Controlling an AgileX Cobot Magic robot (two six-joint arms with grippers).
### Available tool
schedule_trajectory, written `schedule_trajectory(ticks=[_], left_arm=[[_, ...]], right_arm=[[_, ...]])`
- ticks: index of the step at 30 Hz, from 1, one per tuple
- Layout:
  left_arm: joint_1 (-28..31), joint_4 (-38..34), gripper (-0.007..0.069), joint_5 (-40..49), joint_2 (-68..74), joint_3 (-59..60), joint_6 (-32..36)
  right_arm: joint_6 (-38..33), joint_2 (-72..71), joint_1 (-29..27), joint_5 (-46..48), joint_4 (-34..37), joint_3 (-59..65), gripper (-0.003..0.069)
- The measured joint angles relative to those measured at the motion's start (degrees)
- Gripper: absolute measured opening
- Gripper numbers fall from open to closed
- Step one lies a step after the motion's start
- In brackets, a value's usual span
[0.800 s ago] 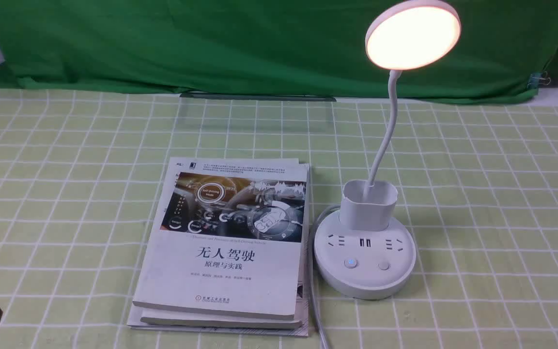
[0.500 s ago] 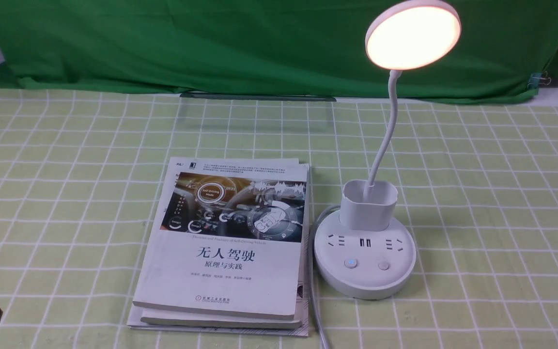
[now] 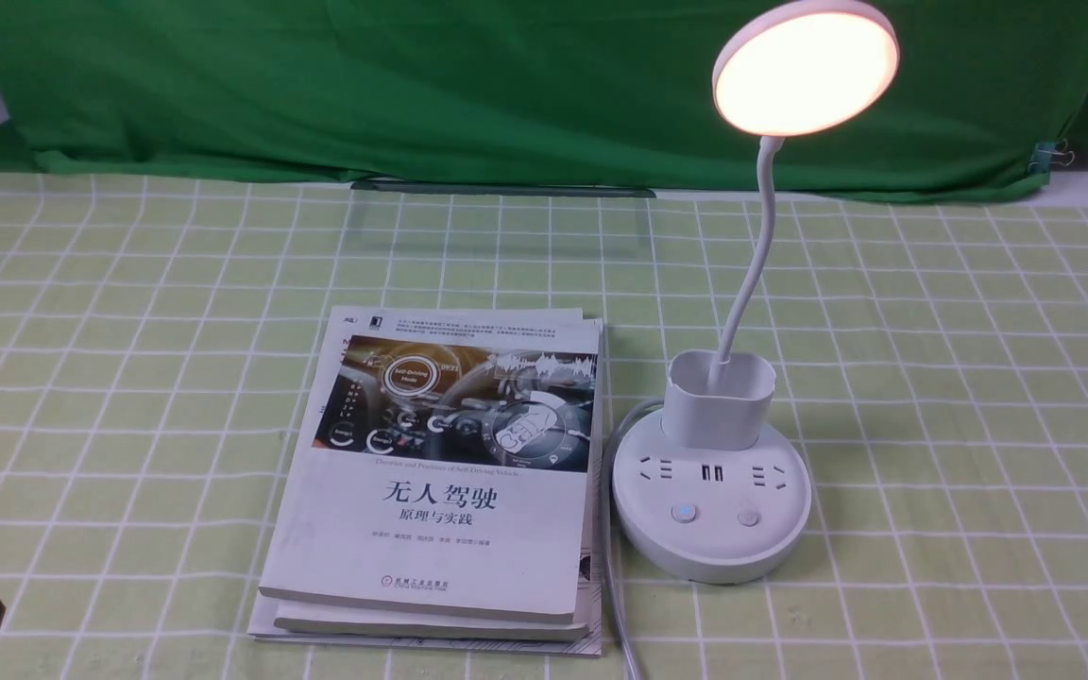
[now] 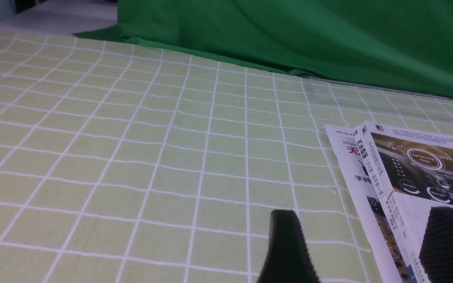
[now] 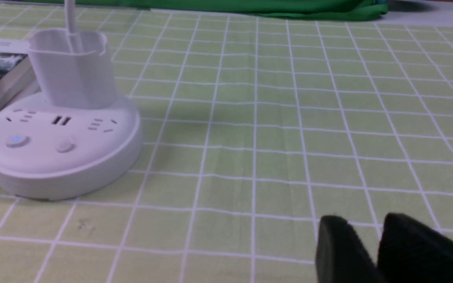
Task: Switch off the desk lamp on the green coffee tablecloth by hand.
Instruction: 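Press the power button on the lamp base to turn the lamp off with the right gripper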
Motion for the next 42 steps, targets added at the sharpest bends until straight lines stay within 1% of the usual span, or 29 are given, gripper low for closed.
schedule_trajectory(ticks=[13, 15, 17, 20, 21, 22, 23, 24, 25, 29, 32, 34, 36, 38, 39, 40, 42], left_arm=[[0.0, 0.0, 0.041, 0.0, 0.0, 0.0, 0.0], [0.0, 0.0, 0.041, 0.0, 0.0, 0.0, 0.0], [0.0, 0.0, 0.041, 0.0, 0.0, 0.0, 0.0], [0.0, 0.0, 0.041, 0.0, 0.0, 0.0, 0.0], [0.0, 0.0, 0.041, 0.0, 0.0, 0.0, 0.0], [0.0, 0.0, 0.041, 0.0, 0.0, 0.0, 0.0], [0.0, 0.0, 0.041, 0.0, 0.0, 0.0, 0.0], [0.0, 0.0, 0.041, 0.0, 0.0, 0.0, 0.0], [0.0, 0.0, 0.041, 0.0, 0.0, 0.0, 0.0], [0.0, 0.0, 0.041, 0.0, 0.0, 0.0, 0.0], [0.0, 0.0, 0.041, 0.0, 0.0, 0.0, 0.0], [0.0, 0.0, 0.041, 0.0, 0.0, 0.0, 0.0], [0.0, 0.0, 0.041, 0.0, 0.0, 0.0, 0.0], [0.0, 0.0, 0.041, 0.0, 0.0, 0.0, 0.0], [0.0, 0.0, 0.041, 0.0, 0.0, 0.0, 0.0], [0.0, 0.0, 0.041, 0.0, 0.0, 0.0, 0.0], [0.0, 0.0, 0.041, 0.0, 0.0, 0.0, 0.0]], right_arm=[[0.0, 0.0, 0.0, -0.31, 0.0, 0.0, 0.0237], [0.94, 0.0, 0.0, -1.4, 0.06, 0.0, 0.0238], [5.76, 0.0, 0.0, -3.66, 0.59, 0.0, 0.0238], [17.19, 0.0, 0.0, -8.57, 2.44, 0.0, 0.0238], [18.05, 0.0, 0.0, -8.93, 2.44, 0.0, 0.0238], [22.46, 0.0, 0.0, -10.73, 2.7, 0.0, 0.0238], [29.31, 0.0, 0.0, -13.19, 3.13, 0.0, 0.0238], [30.8, 0.0, 0.0, -13.64, 3.13, 0.0, 0.0238], [34.93, 0.0, 0.0, -15.52, 3.31, 0.0, 0.0238], [37.87, 0.0, 0.0, -18.91, 3.42, 0.0, 0.0238], [38.08, 0.0, 0.0, -19.43, 3.46, 0.0, 0.0238], [36.51, 0.56, 0.1, -16.48, 3.46, -1.03, 0.0222], [33.43, 2.62, 0.62, -11.45, 3.46, -4.05, 0.0183], [28.3, 6.9, 1.83, -5.4, 3.46, -10.01, 0.0132], [24.87, 9.66, 2.69, -1.55, 3.46, -13.57, 0.0104], [20.05, 13.47, 4.03, 4.39, 3.46, -18.09, 0.0076], [14.78, 19.79, 5.67, 12.5, 3.46, -24.86, 0.0048]])
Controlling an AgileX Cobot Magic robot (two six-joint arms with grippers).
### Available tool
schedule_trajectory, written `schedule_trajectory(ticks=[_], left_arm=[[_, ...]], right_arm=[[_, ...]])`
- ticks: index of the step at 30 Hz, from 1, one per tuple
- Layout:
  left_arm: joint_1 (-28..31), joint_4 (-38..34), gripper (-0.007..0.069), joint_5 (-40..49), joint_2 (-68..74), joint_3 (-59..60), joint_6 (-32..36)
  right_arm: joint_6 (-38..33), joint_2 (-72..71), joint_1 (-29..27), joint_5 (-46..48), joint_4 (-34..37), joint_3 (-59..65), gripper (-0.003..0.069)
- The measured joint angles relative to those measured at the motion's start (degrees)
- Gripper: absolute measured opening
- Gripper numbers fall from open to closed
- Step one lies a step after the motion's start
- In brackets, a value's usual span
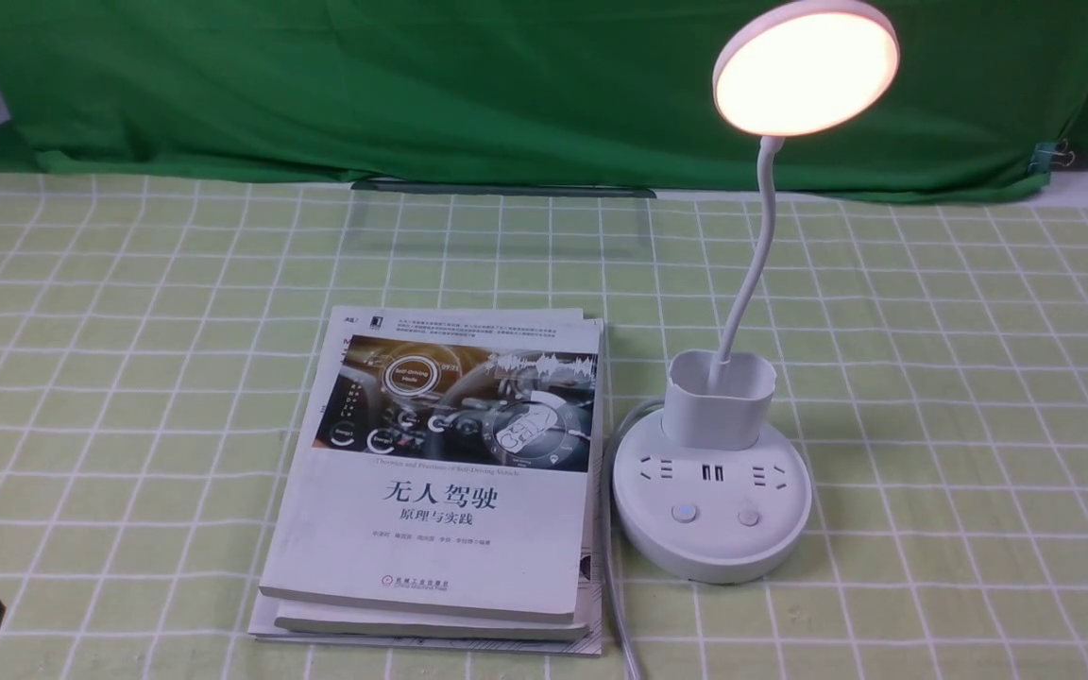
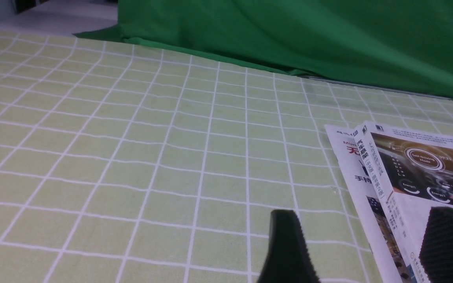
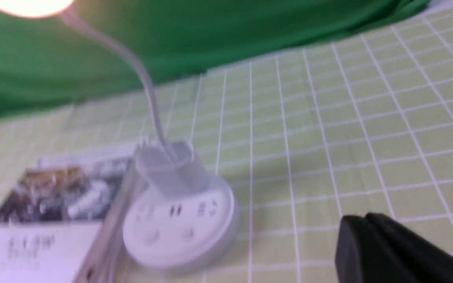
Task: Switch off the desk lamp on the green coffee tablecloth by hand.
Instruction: 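Press the power button on the lamp base to turn the lamp off with the right gripper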
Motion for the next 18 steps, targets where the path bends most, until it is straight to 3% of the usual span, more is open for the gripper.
schedule_trajectory(ticks=[3, 6, 13, 18], left_arm=[[0.0, 0.0, 0.041, 0.0, 0.0, 0.0, 0.0], [0.0, 0.0, 0.041, 0.0, 0.0, 0.0, 0.0], [0.0, 0.0, 0.041, 0.0, 0.0, 0.0, 0.0], [0.0, 0.0, 0.041, 0.0, 0.0, 0.0, 0.0]], right_arm=[[-5.42, 11.21, 1.84, 12.64, 0.0, -10.29, 0.0045], [-7.53, 21.12, 2.31, 19.31, 0.0, -15.84, 0.0045], [-8.46, 38.03, 3.91, 21.5, 0.16, -22.53, 0.0045], [-9.05, 50.25, 11.72, 21.58, 0.23, -27.03, 0.0045]])
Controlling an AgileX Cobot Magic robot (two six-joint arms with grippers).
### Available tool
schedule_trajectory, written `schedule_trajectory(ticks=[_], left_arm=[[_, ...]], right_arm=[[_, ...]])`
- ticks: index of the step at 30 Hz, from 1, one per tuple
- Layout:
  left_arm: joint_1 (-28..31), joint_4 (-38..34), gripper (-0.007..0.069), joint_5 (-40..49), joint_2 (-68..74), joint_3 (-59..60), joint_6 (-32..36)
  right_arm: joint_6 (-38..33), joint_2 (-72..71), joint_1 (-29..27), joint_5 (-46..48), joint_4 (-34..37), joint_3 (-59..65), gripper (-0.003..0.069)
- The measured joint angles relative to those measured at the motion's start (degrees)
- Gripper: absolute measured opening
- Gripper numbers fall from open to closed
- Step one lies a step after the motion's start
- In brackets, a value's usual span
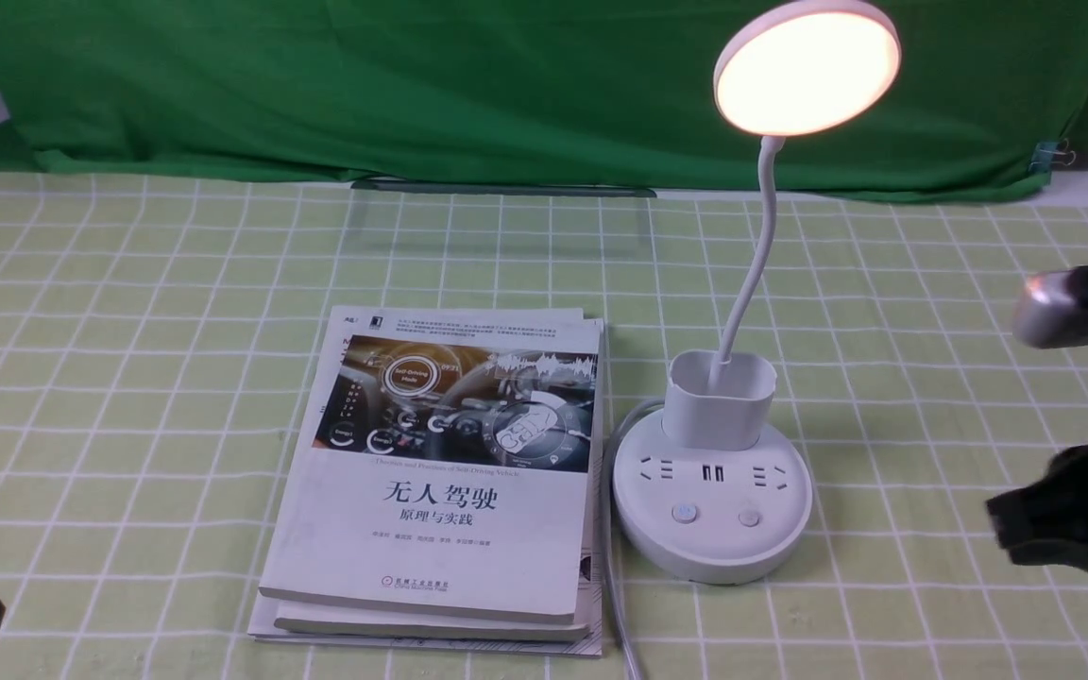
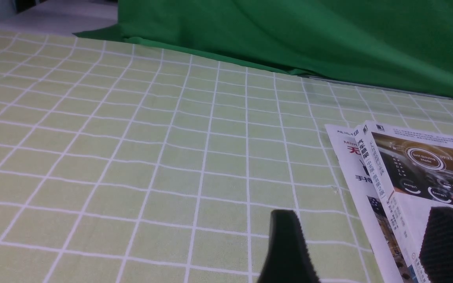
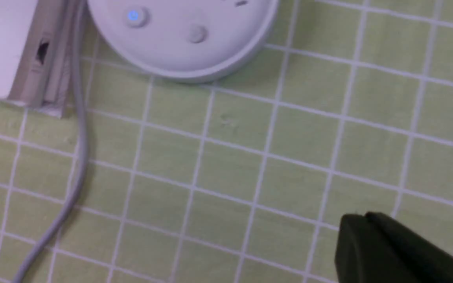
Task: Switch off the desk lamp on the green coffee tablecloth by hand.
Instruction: 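Press the power button on the lamp base to turn the lamp off with the right gripper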
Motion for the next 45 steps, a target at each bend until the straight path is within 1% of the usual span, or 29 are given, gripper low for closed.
schedule_trajectory(ticks=[1, 2, 4, 5, 6, 10, 17, 23, 45], left_arm=[[0.0, 0.0, 0.041, 0.0, 0.0, 0.0, 0.0], [0.0, 0.0, 0.041, 0.0, 0.0, 0.0, 0.0], [0.0, 0.0, 0.041, 0.0, 0.0, 0.0, 0.0], [0.0, 0.0, 0.041, 0.0, 0.0, 0.0, 0.0], [0.0, 0.0, 0.041, 0.0, 0.0, 0.0, 0.0], [0.0, 0.0, 0.041, 0.0, 0.0, 0.0, 0.0], [0.0, 0.0, 0.041, 0.0, 0.0, 0.0, 0.0], [0.0, 0.0, 0.041, 0.0, 0.0, 0.0, 0.0], [0.0, 0.0, 0.041, 0.0, 0.0, 0.0, 0.0]], right_arm=[[0.0, 0.45, 0.37, 0.0, 0.0, -0.42, 0.0045], [-0.6, 4.01, 3.15, 0.0, 0.0, -2.23, 0.0045], [-0.8, 8.32, 6.23, 0.0, 0.0, -4.42, 0.0045], [-0.8, 8.73, 6.51, 0.0, 0.0, -4.69, 0.0045], [-0.81, 12.41, 8.59, 0.12, 0.0, -6.98, 0.0045], [-0.92, 18.77, 10.61, -0.05, 0.0, -11.12, 0.0045], [-1.24, 27.33, 10.81, -1.19, 0.02, -16.33, 0.0045], [-1.86, 31.2, 9.73, -1.62, -0.49, -19.6, 0.0045], [-1.92, 37.84, 9.4, -3.35, -0.63, -21.15, 0.0045]])
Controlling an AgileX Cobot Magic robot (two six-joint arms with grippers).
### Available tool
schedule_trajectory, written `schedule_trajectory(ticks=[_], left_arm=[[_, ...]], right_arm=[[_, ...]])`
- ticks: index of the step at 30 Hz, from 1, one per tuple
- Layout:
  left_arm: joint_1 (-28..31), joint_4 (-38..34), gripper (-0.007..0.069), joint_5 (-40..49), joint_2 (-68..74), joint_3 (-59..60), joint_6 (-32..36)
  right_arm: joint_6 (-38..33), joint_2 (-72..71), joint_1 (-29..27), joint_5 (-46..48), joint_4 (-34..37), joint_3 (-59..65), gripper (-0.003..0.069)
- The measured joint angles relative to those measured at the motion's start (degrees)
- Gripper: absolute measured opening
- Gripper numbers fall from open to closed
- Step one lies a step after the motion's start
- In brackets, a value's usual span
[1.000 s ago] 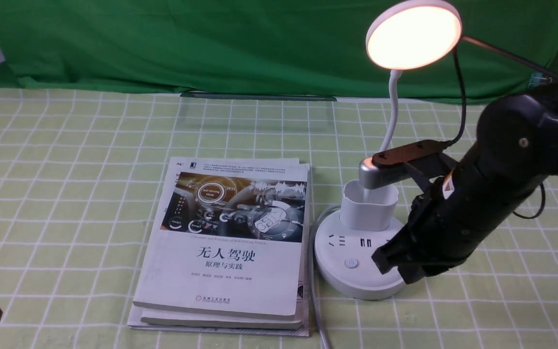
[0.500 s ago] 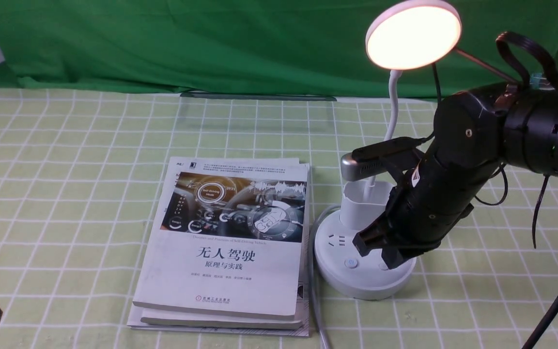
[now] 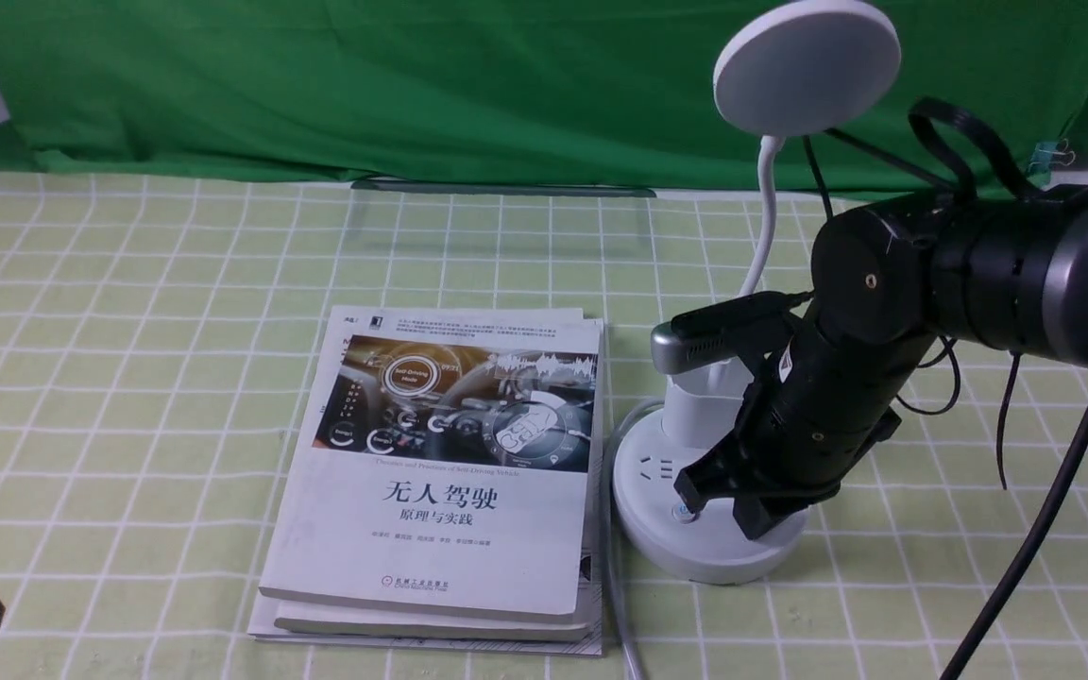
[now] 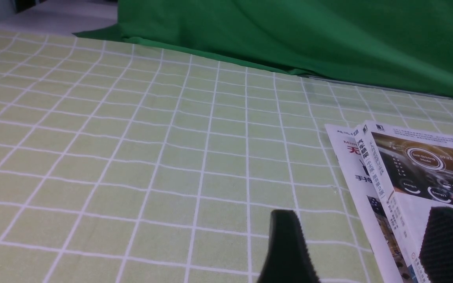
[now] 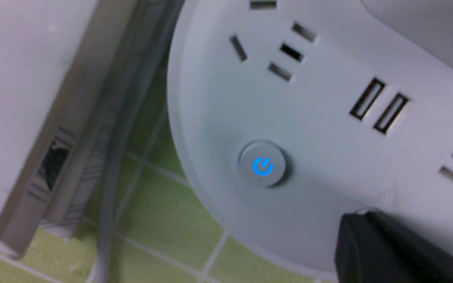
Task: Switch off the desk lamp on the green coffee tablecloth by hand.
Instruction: 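Press the power button on the lamp base to turn the lamp off with the right gripper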
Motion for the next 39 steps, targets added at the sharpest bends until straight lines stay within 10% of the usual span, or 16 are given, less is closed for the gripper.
schedule_trajectory(ticks=[39], left_arm=[[0.0, 0.0, 0.041, 0.0, 0.0, 0.0, 0.0]], right_arm=[[0.5, -3.2, 0.0, -1.52, -1.36, 0.36, 0.0046]])
